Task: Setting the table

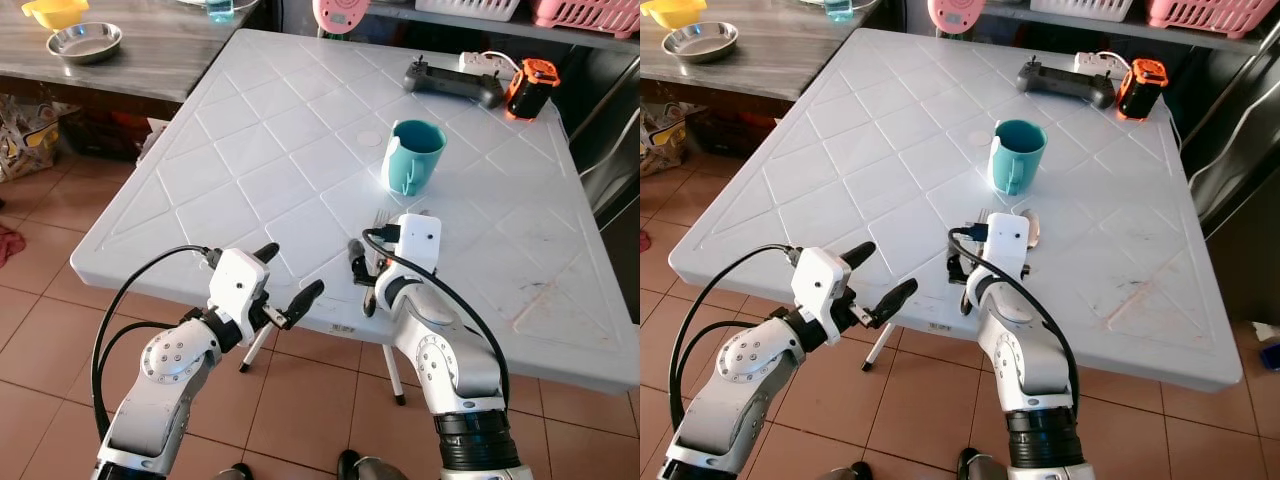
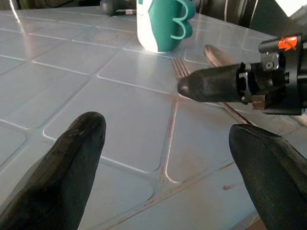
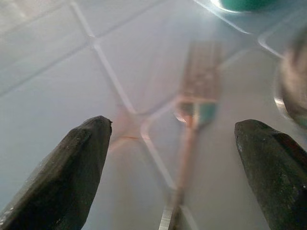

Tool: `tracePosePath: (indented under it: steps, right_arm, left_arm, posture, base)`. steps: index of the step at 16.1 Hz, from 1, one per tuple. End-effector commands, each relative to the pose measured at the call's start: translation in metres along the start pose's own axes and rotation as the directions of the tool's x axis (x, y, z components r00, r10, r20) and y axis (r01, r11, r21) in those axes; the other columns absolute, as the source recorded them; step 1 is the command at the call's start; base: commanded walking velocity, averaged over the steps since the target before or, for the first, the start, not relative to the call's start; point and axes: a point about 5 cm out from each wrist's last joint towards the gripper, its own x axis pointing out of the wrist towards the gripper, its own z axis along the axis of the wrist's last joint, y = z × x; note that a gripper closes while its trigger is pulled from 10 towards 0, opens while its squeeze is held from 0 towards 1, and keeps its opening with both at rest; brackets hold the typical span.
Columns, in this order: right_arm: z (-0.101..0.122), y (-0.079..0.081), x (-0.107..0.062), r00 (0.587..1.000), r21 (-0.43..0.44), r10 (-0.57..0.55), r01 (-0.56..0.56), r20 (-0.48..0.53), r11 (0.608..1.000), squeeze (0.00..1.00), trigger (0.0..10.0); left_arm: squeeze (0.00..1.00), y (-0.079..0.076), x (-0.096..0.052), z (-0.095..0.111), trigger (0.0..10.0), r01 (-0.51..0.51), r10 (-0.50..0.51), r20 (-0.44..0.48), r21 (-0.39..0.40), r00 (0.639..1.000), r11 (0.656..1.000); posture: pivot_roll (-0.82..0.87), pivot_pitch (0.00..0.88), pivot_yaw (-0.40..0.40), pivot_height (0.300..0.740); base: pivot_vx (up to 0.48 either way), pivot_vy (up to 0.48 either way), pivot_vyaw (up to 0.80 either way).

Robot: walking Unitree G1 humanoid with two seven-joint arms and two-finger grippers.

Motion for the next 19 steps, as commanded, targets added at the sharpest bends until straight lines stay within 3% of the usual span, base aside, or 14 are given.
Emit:
tracePosePath:
  steps: [1,2,3,5,9,19]
  right_arm:
    - [0.010,0.037,-0.004,0.995,0.091,0.097,-0.098,0.019,0.991,0.00,10.0]
    - [0.009,0.038,-0.005,0.995,0.101,0.095,-0.095,0.004,0.990,0.00,10.0]
    - [0.005,0.039,-0.006,0.996,0.106,0.082,-0.078,-0.030,0.991,0.00,4.2]
    - [-0.002,0.040,-0.009,0.995,0.144,0.072,-0.061,-0.074,0.988,0.00,0.0]
    - [-0.008,0.041,-0.013,0.980,0.134,-0.064,0.090,-0.190,0.987,0.00,0.0]
    - [0.003,0.032,-0.006,0.961,0.235,-0.151,0.206,-0.232,0.950,0.00,0.0]
  left_arm:
    - [0.00,-0.003,-0.001,0.004,10.0,0.024,-0.024,0.004,0.014,1.000,1.000]
    - [0.00,-0.004,-0.001,0.004,10.0,0.027,-0.027,0.003,0.014,1.000,1.000]
    - [0.00,-0.004,0.000,0.004,10.0,0.031,-0.031,0.002,0.013,1.000,0.999]
    - [0.00,-0.005,0.000,0.003,10.0,0.035,-0.035,0.000,0.012,0.999,0.999]
    - [0.00,-0.005,0.000,0.003,10.0,0.045,-0.044,-0.004,0.008,0.999,0.999]
    - [0.00,-0.006,0.001,0.000,10.0,0.063,-0.063,-0.014,0.007,0.998,0.998]
  posture:
    - [0.13,0.218,-0.037,0.740]
    - [0.13,0.220,-0.036,0.740]
    - [0.13,0.222,-0.035,0.740]
    - [0.13,0.224,-0.032,0.740]
    - [0.13,0.227,-0.029,0.740]
    - [0.13,0.222,-0.025,0.740]
  base:
    - [0.000,0.000,0.00]
    - [0.000,0.000,0.00]
    - [0.000,0.000,0.00]
    - [0.000,0.000,0.00]
    - [0.000,0.000,0.00]
    - [0.000,0.000,0.00]
